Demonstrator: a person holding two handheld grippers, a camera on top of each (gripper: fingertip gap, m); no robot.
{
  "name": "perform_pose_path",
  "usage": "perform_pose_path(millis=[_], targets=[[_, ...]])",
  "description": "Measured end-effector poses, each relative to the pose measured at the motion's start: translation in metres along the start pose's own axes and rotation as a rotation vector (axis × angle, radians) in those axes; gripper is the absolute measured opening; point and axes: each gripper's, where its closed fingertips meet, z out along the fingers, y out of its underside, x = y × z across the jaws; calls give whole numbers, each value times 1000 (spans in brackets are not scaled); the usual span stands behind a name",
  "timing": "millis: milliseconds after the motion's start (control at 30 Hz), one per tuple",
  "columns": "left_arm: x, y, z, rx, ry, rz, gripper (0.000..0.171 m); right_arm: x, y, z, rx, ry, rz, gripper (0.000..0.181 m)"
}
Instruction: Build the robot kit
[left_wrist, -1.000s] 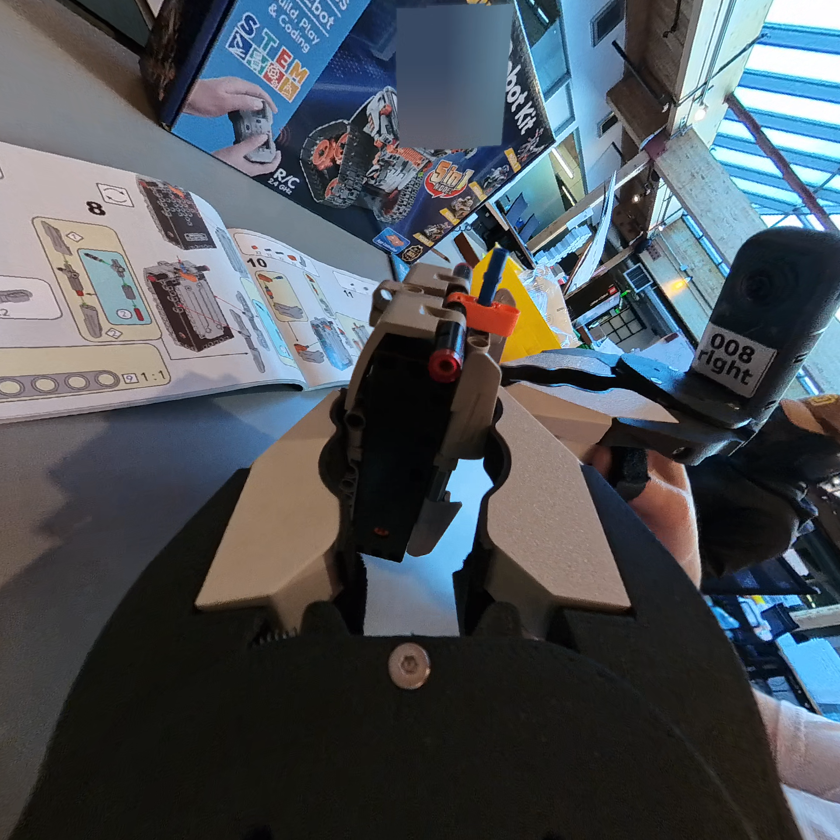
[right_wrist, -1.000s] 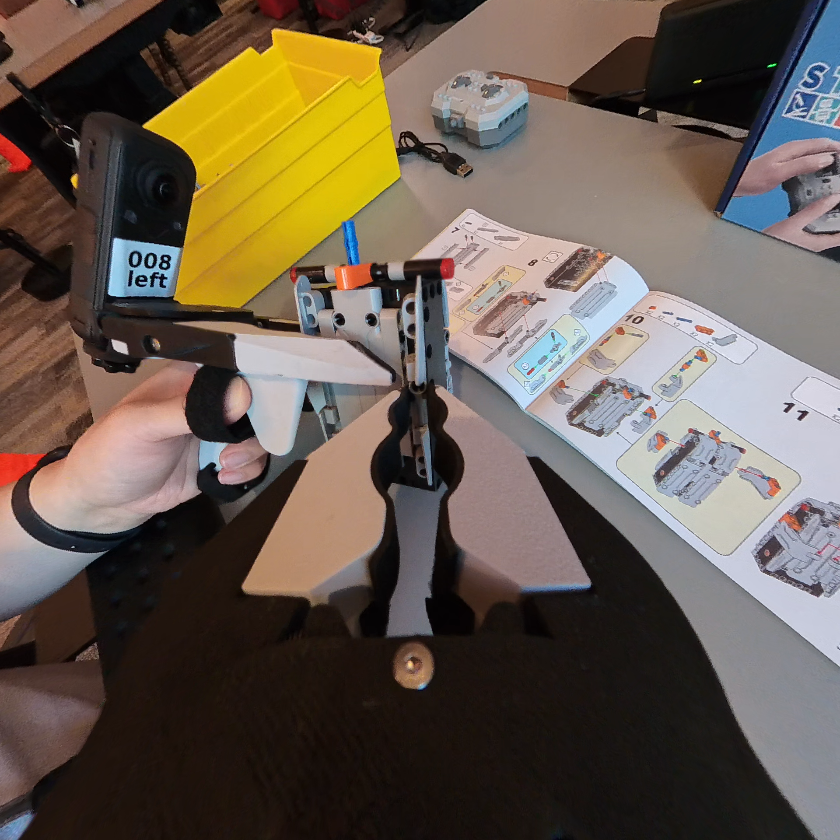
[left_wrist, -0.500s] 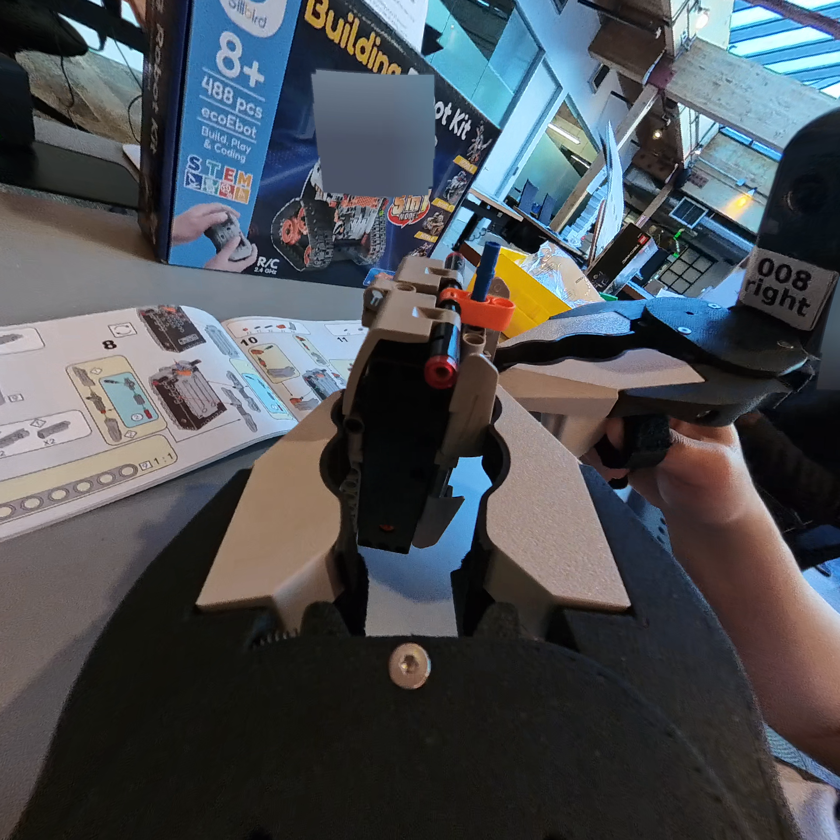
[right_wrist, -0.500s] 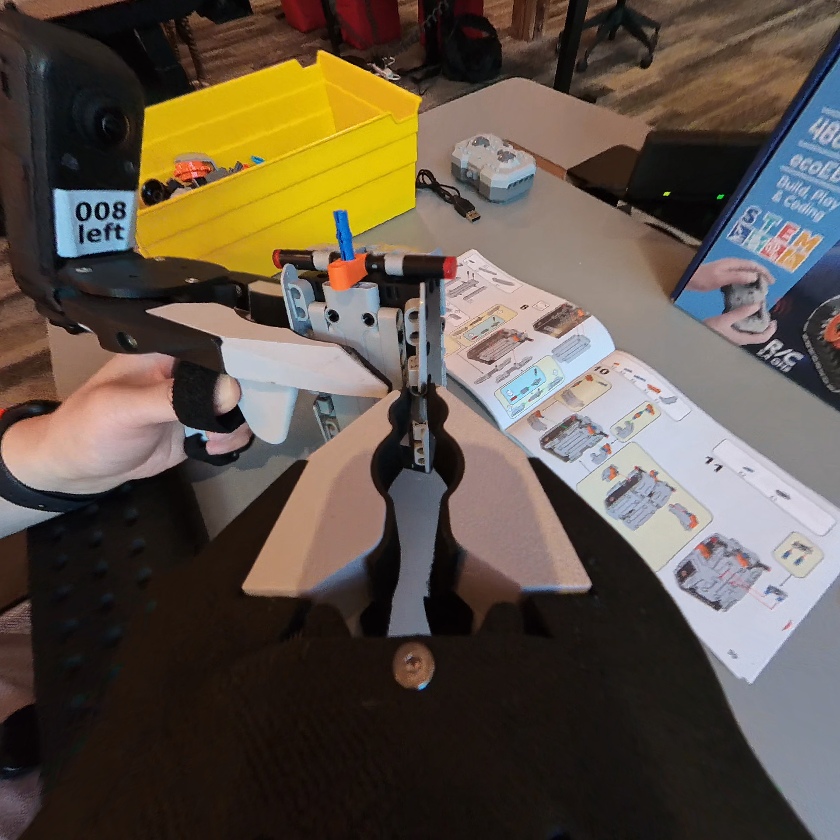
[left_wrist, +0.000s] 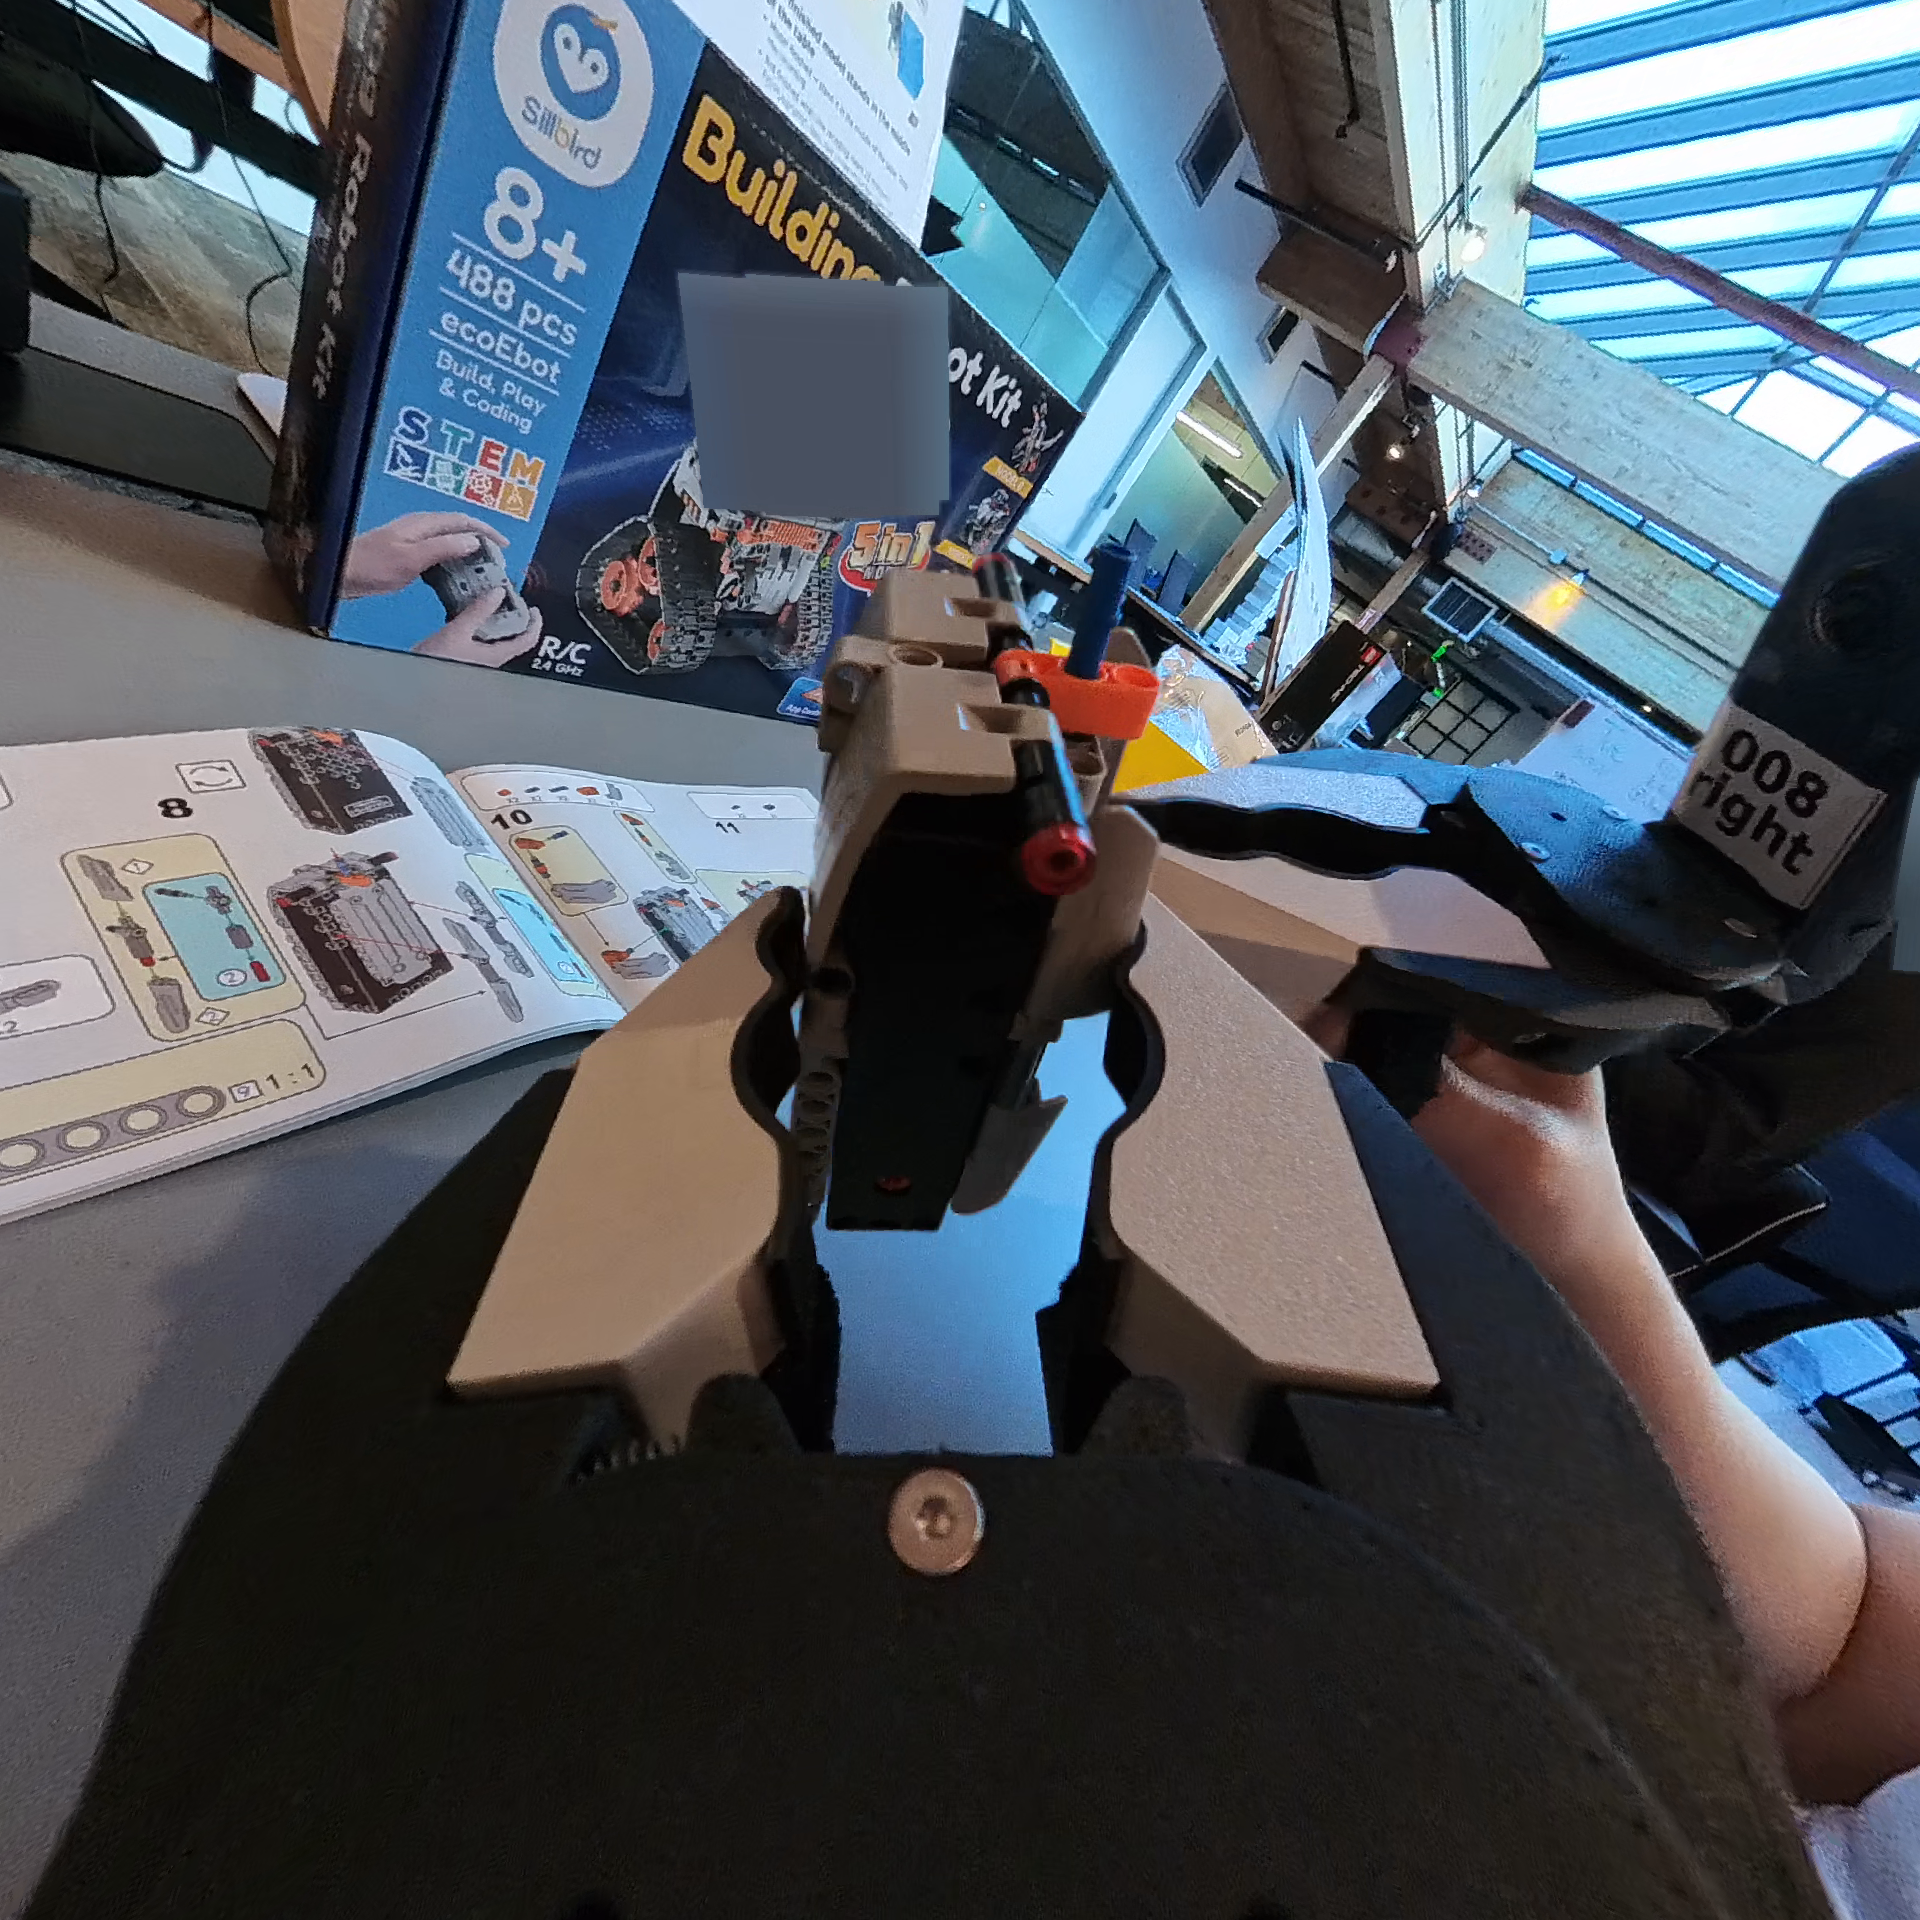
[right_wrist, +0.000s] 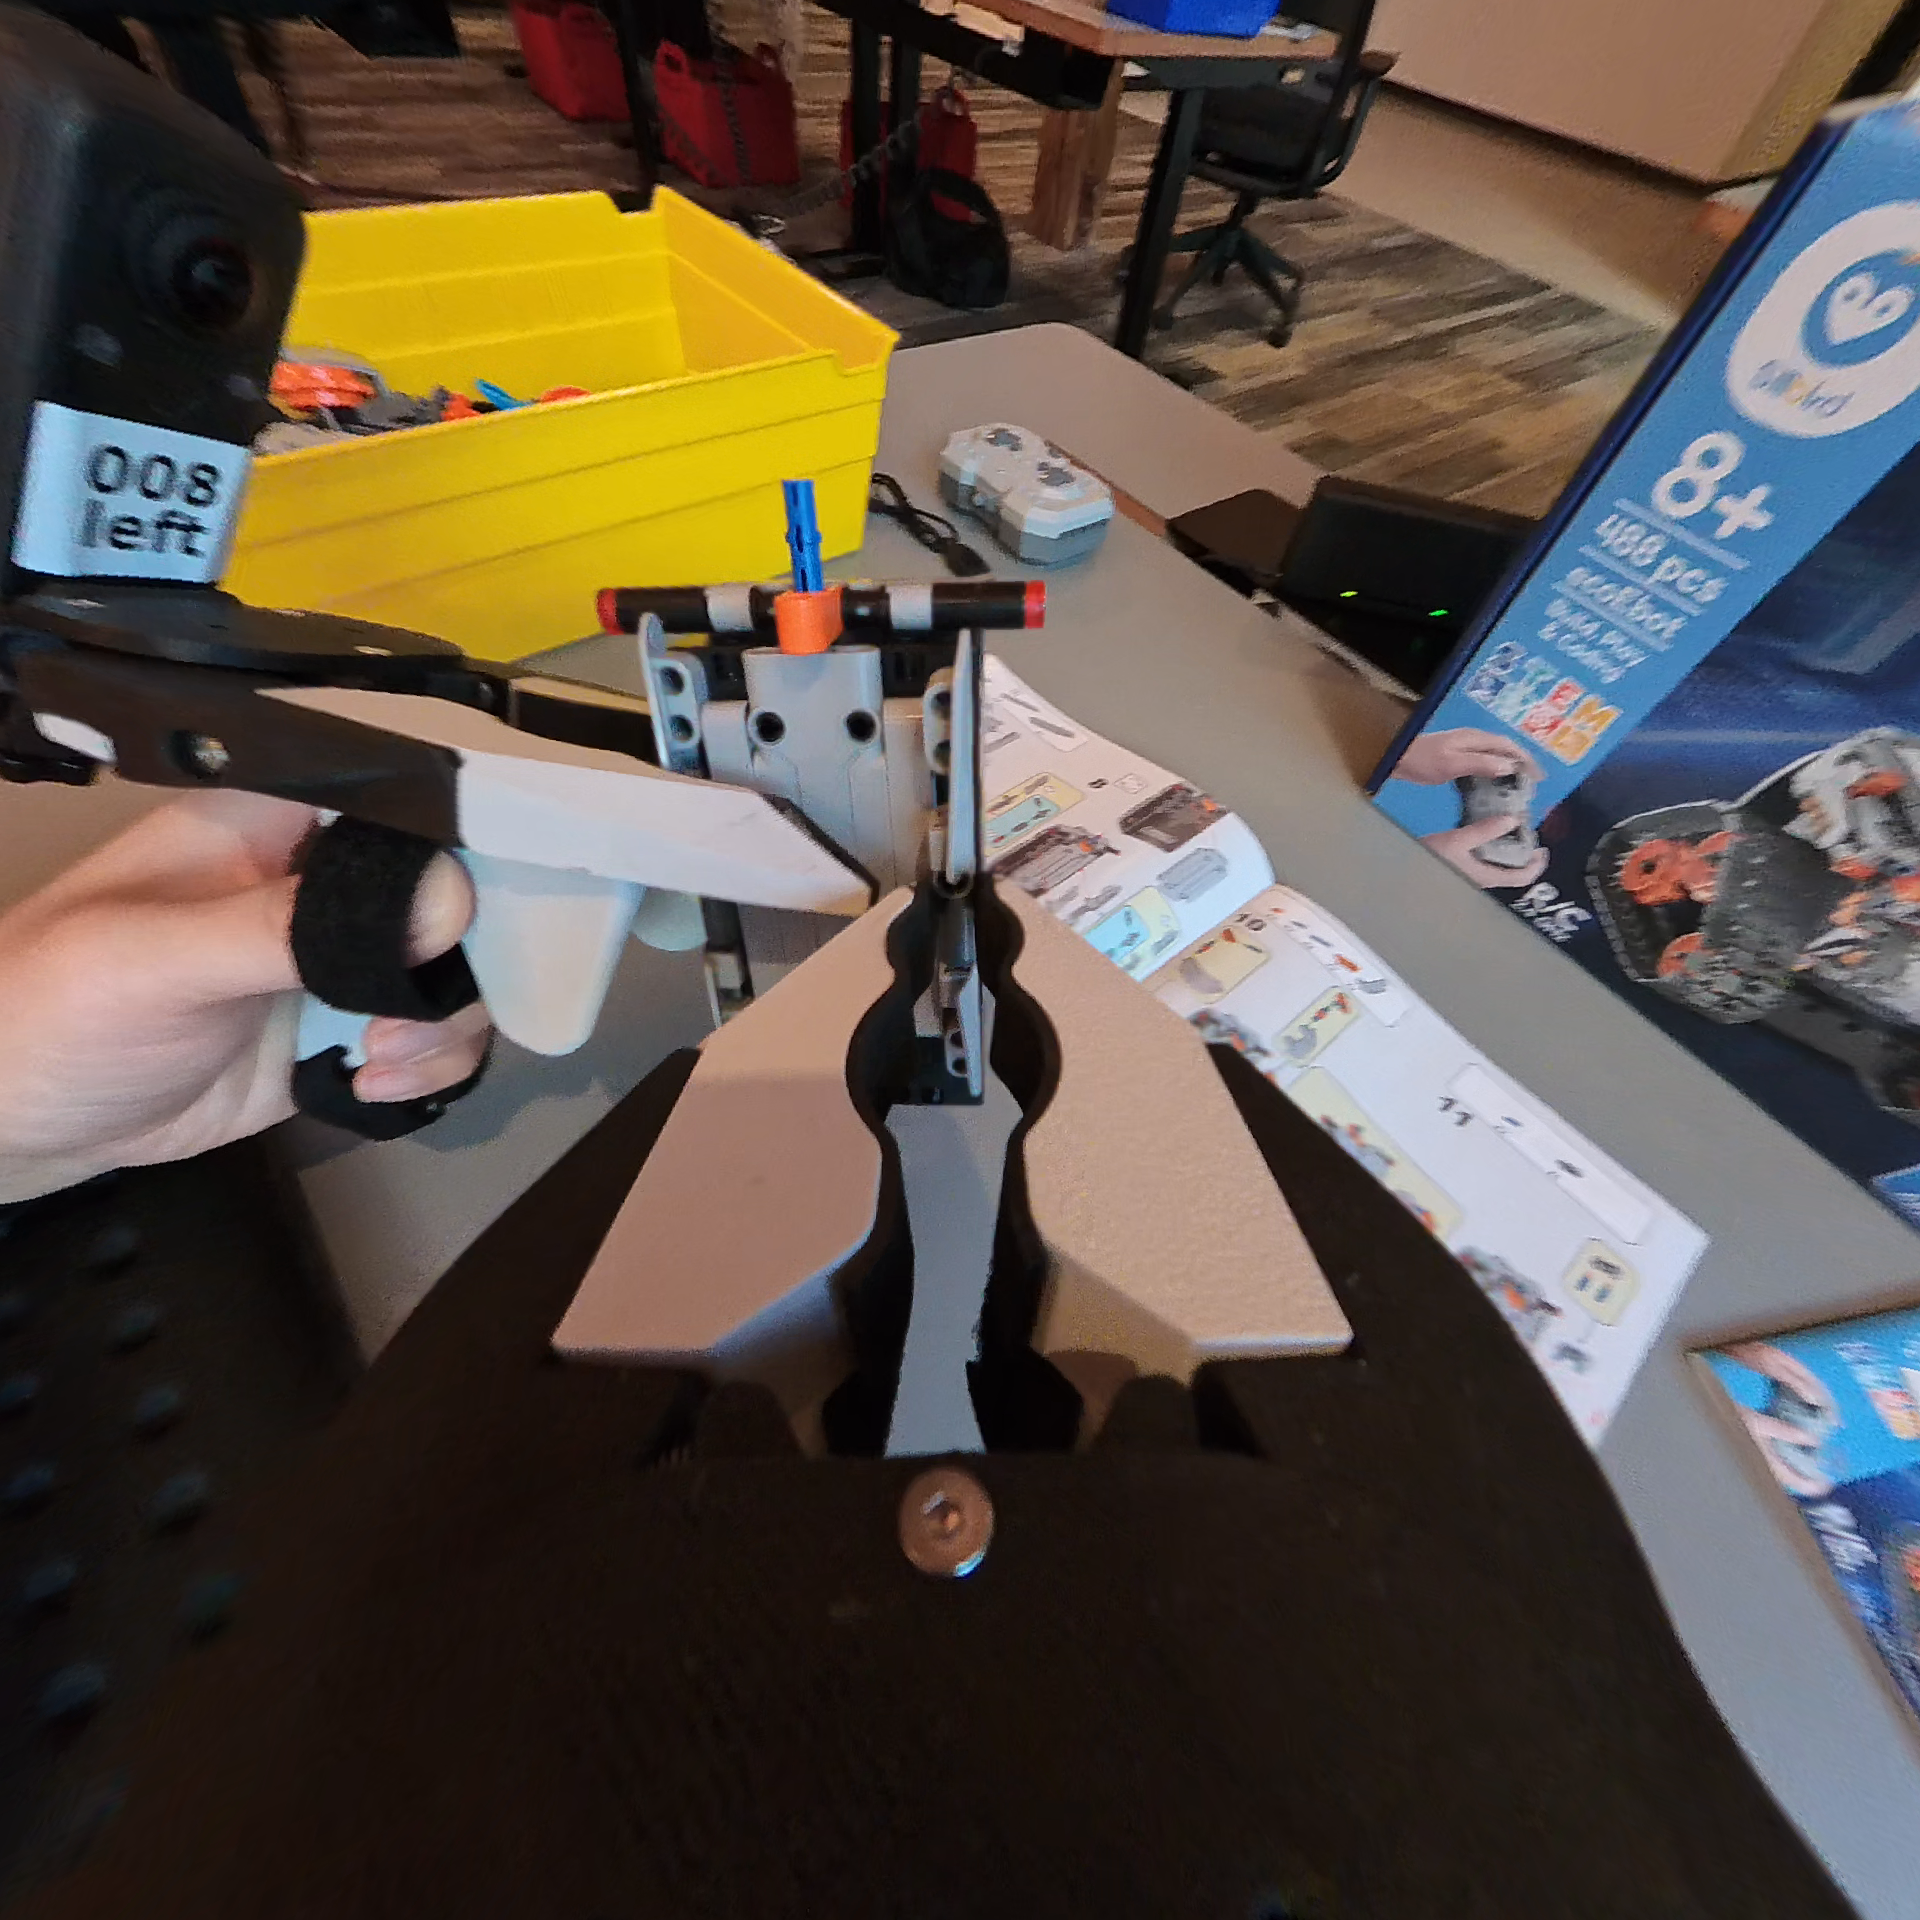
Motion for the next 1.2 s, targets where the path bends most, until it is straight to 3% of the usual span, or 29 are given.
perform_pose_path(millis=[233,367,633,967,1200], targets=[[2,-4,-4,22,50,-64,56,-3,-4,-1,28,-15,-32,6],[9,-16,-8,97,119,-108,57,-6,-14,-7,60,-66,-6,6],[14,-20,-12,119,76,-6,55,-8,-25,-9,43,-28,-106,6],[15,-17,-14,122,156,-186,54,-11,-28,-9,-152,-65,-183,5],[15,-21,-17,138,189,-233,54,-16,-34,-6,-148,-127,-141,6]])
